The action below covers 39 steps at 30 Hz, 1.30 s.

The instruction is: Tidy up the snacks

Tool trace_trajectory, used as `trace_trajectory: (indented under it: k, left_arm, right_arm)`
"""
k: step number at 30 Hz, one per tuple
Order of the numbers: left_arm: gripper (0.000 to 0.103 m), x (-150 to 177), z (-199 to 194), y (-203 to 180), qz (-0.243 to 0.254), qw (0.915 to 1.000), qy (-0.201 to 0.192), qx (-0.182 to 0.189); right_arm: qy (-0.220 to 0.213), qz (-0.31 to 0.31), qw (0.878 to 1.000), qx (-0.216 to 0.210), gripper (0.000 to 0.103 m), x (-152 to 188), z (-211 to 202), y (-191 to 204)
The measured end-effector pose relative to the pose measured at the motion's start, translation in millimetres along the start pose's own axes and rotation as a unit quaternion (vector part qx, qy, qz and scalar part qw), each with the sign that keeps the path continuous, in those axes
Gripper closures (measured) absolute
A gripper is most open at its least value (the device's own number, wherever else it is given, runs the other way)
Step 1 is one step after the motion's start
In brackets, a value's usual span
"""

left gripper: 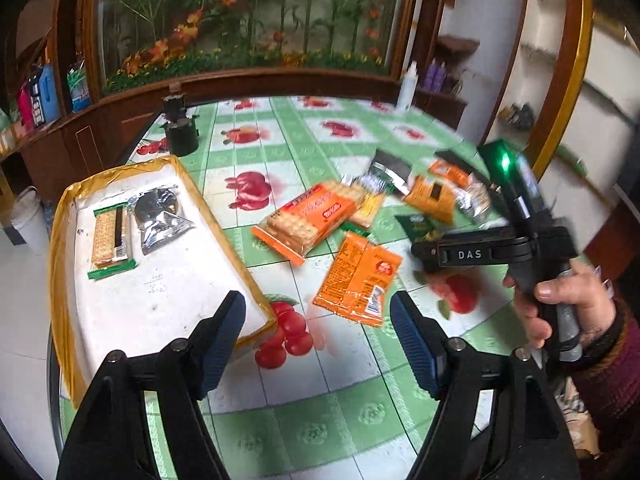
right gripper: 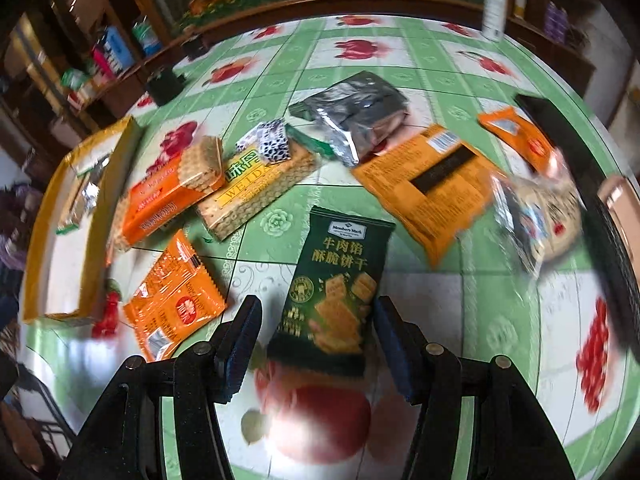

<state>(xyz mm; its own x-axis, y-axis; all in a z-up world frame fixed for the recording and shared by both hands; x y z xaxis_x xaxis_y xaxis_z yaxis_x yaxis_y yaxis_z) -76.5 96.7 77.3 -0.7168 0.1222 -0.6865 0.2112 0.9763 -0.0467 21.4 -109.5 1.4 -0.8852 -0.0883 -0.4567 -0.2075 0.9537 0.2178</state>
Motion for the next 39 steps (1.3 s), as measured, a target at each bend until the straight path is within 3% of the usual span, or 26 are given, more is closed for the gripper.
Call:
trace_trajectory:
  k: [4,5,6,16,20,22,25,34,37,38,39]
  left_arm:
    - [0.023,-9,30,-19,0.016,0.9993,0.032,0.004]
    - [0.021,-10,38,-24,0.022,0.9989,0.041,0.003]
    - [0.02,-11,46,-29,0.027,0.9984,0.049,0.002]
    - [0.019,-16,115,-66,0.096,0.9867,0.109,-0.072]
    - [0.021,-19,125,-65,0.072,0.9904,0.104,-0.057]
    - [0.036,-19,124,-65,0.05,0.9934,0.096,-0.04]
    - [0.04,-13,120,-70,0.034,0.9951,0.082,-0.044]
    - [0.04,-10,116,-74,0.017,0.9968,0.069,-0.037]
    - [0.04,-11,111,-72,0.005,0.9976,0.062,-0.029]
    - [0.04,-11,109,-72,0.005,0.9978,0.06,-0.028]
    - [0.04,-12,108,-70,0.005,0.9978,0.06,-0.027]
  right_arm:
    - [-0.011,-0.047,0.998,0.03,0.04,-4,5,2]
    - [-0.018,-0.059,0.998,0.028,0.051,-4,4,0]
    - [-0.025,-0.069,0.997,0.031,0.053,-5,4,-3]
    - [-0.079,-0.082,0.994,0.0,0.055,-4,-1,-32]
    - [-0.083,-0.074,0.994,-0.022,0.055,-2,-3,-37]
    - [-0.083,-0.073,0.994,-0.025,0.055,-1,-4,-37]
    - [-0.083,-0.076,0.993,-0.023,0.055,1,-4,-35]
    - [-0.09,-0.092,0.992,-0.014,0.059,4,-5,-30]
    - [-0.104,-0.084,0.991,-0.025,0.078,3,-11,-33]
    - [-0.106,-0.081,0.991,-0.03,0.09,2,-12,-34]
    - [-0.1,-0.077,0.992,-0.028,0.091,1,-10,-36]
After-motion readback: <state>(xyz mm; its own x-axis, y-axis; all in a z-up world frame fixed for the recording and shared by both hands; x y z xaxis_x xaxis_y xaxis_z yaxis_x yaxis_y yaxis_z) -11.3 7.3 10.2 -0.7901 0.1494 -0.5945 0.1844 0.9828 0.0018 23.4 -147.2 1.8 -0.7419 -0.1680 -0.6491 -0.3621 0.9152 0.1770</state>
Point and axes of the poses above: each gripper's, at about its wrist camera, not at the fingertips, and z roughly the way its jaws point, y to its left, x to its underside, the point moved 1 cm from there along z, roughly the way its jaws point, and after that the axes turned 4 degrees about -x, right-handed, at the moved point
